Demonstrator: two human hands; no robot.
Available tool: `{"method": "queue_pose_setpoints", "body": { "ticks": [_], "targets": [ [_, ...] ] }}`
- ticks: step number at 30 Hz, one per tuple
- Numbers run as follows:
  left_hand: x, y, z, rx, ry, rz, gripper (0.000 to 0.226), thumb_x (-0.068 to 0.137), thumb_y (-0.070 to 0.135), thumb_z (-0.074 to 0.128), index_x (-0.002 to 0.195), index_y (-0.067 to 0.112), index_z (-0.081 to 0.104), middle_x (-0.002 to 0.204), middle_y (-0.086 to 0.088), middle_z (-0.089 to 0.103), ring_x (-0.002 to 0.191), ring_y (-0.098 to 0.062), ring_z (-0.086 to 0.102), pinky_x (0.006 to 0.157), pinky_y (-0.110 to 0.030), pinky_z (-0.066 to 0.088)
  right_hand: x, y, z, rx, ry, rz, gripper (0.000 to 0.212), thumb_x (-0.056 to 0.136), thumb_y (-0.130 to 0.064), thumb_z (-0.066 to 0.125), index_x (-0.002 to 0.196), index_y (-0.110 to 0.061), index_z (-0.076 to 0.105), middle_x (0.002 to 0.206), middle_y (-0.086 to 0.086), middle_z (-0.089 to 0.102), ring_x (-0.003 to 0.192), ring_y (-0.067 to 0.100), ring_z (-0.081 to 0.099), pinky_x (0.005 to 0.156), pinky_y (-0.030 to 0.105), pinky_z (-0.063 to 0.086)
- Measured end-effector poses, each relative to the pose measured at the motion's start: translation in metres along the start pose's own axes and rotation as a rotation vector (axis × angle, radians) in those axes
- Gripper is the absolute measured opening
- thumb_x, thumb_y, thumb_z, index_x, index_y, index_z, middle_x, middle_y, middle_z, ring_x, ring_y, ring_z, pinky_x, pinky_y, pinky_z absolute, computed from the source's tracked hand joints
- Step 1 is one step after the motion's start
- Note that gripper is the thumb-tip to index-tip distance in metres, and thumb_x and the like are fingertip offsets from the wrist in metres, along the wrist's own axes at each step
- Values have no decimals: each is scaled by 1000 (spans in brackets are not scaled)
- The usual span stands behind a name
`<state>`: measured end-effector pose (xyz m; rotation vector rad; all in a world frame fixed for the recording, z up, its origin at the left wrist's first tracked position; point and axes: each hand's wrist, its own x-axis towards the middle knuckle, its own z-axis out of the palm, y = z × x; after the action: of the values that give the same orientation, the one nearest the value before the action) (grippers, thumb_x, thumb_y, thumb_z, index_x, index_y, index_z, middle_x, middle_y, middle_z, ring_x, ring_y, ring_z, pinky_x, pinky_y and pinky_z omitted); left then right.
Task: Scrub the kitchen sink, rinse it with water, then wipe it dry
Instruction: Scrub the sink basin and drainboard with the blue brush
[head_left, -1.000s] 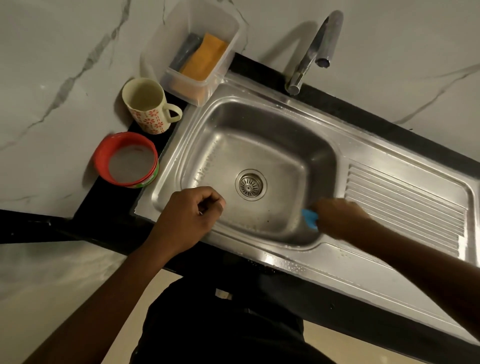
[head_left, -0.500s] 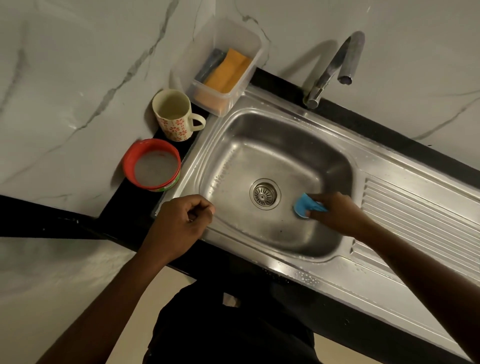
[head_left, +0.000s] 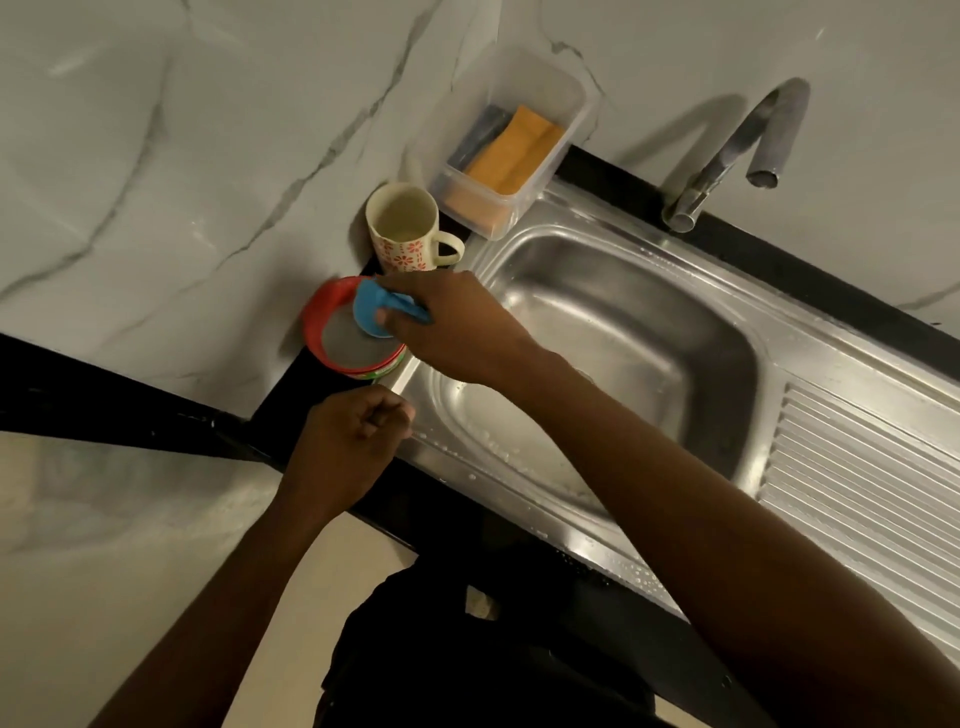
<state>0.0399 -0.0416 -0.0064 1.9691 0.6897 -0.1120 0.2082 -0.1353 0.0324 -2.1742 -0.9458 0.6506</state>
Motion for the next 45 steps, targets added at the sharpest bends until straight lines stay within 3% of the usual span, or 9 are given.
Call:
{"method": "queue_pose_setpoints", "body": {
  "ticks": [9, 15, 18, 22, 27, 31, 34, 39, 45],
  "targets": [
    [-1, -5, -6, 13, 33, 6, 15, 99, 22, 67, 88, 15, 73, 80, 9, 77, 79, -2, 72, 78, -21, 51, 48, -2, 42, -316, -150, 11, 34, 101, -36, 57, 123, -12, 69, 100, 2, 71, 75, 14, 61, 55, 21, 39],
    [0, -10, -4, 61, -3, 8, 13, 99, 23, 68, 89, 18, 74, 78, 11, 77, 78, -3, 73, 85, -33, 59, 58, -10, 42, -339, -169, 18, 25, 100, -35, 60, 95, -11, 61, 70, -6, 53, 61, 10, 54, 51, 22, 35],
    [3, -6, -1, 42, -16, 6, 13, 98, 23, 68, 86, 22, 74, 78, 13, 77, 77, -5, 74, 86, -37, 60, 55, -9, 27, -37, -157, 76, 27, 102, -27, 61, 101, -2, 71, 68, -3, 57, 59, 9, 56, 57, 26, 43],
    [11, -3, 3, 35, -24, 21, 15, 97, 21, 69, 84, 24, 74, 77, 10, 76, 77, -9, 75, 84, -38, 60, 23, -6, -23, 553, -171, 234, 17, 105, -32, 61, 116, -21, 68, 72, 7, 54, 45, 8, 40, 40, 22, 29],
    [17, 10, 12, 9, -68, 66, 12, 97, 17, 70, 87, 23, 76, 80, 7, 76, 78, -7, 72, 72, -14, 51, -22, 66, -74, 596, -197, 312, 37, 100, -39, 67, 134, -24, 65, 74, 0, 59, 50, 7, 41, 43, 19, 34],
    [24, 19, 24, 9, -114, 137, 12, 97, 18, 70, 88, 23, 76, 80, 6, 76, 78, -9, 72, 74, -23, 57, -46, 155, -46, 388, -87, 505, 54, 91, -32, 80, 141, -21, 64, 86, 2, 70, 51, 2, 50, 48, 19, 44],
    [32, 22, 36, 20, -147, 161, 11, 98, 21, 71, 88, 23, 75, 79, 6, 75, 77, -9, 73, 74, -29, 58, -52, 211, -2, 89, -83, 583, 60, 83, -42, 86, 137, -26, 67, 118, -4, 73, 90, 9, 66, 80, 31, 53],
    [46, 30, 54, 54, -178, 178, 10, 97, 23, 72, 88, 22, 76, 77, 9, 75, 74, -4, 70, 70, -15, 51, -49, 241, 54, 142, 201, 658, 59, 87, -37, 82, 142, -34, 62, 116, -11, 70, 105, 12, 66, 88, 24, 47],
    [54, 33, 56, 34, -175, 180, 11, 98, 23, 70, 88, 22, 75, 78, 9, 73, 76, -5, 69, 69, -12, 49, -95, 248, 76, -250, -201, 306, 62, 96, -43, 66, 153, -49, 42, 116, 4, 77, 103, 26, 72, 89, 38, 57]
  ]
}}
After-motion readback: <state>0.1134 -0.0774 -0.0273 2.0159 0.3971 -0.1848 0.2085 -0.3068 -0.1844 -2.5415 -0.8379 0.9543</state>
